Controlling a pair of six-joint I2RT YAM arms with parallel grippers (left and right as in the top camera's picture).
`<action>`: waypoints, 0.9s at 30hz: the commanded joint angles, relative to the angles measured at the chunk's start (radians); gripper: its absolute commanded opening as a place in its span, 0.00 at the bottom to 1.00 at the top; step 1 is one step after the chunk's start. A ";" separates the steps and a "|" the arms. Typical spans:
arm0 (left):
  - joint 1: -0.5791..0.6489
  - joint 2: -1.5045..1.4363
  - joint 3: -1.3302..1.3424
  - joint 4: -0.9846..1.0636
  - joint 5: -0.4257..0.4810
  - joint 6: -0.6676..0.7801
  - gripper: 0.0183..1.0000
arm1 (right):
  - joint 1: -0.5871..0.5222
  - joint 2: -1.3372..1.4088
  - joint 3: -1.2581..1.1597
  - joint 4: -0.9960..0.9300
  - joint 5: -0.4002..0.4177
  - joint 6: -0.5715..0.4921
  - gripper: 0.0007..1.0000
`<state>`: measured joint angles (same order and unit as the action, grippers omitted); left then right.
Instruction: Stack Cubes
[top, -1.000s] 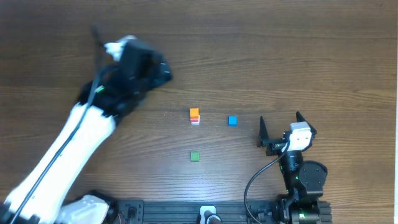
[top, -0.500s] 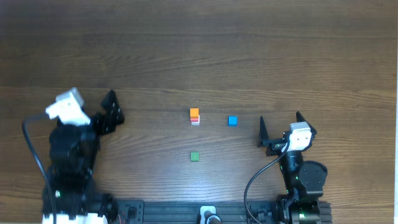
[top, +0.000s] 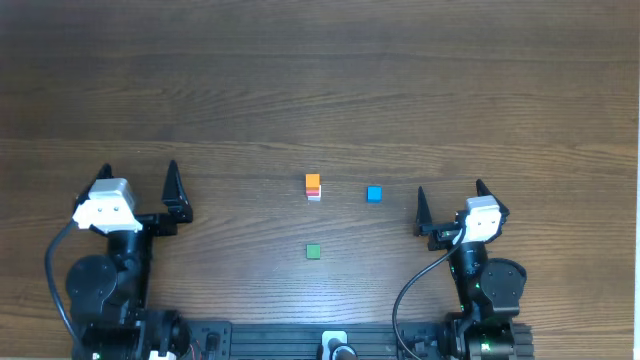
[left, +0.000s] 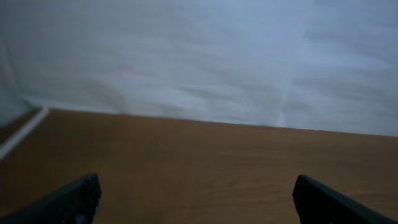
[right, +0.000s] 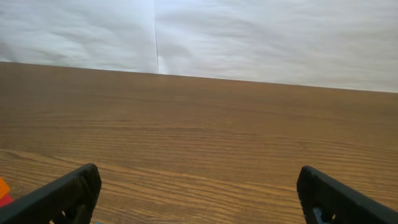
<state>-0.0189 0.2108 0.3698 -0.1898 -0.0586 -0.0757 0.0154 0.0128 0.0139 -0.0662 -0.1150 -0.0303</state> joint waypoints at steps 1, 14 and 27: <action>0.016 -0.049 -0.051 0.061 0.022 0.076 1.00 | 0.005 -0.007 -0.008 0.002 -0.011 -0.002 0.99; 0.103 -0.183 -0.254 0.134 0.181 0.034 1.00 | 0.005 -0.007 -0.008 0.002 -0.011 -0.001 0.99; 0.161 -0.208 -0.358 0.146 0.177 0.035 1.00 | 0.005 -0.007 -0.008 0.002 -0.011 -0.001 0.99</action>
<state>0.1310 0.0147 0.0505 -0.0544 0.1059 -0.0303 0.0154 0.0128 0.0139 -0.0662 -0.1154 -0.0296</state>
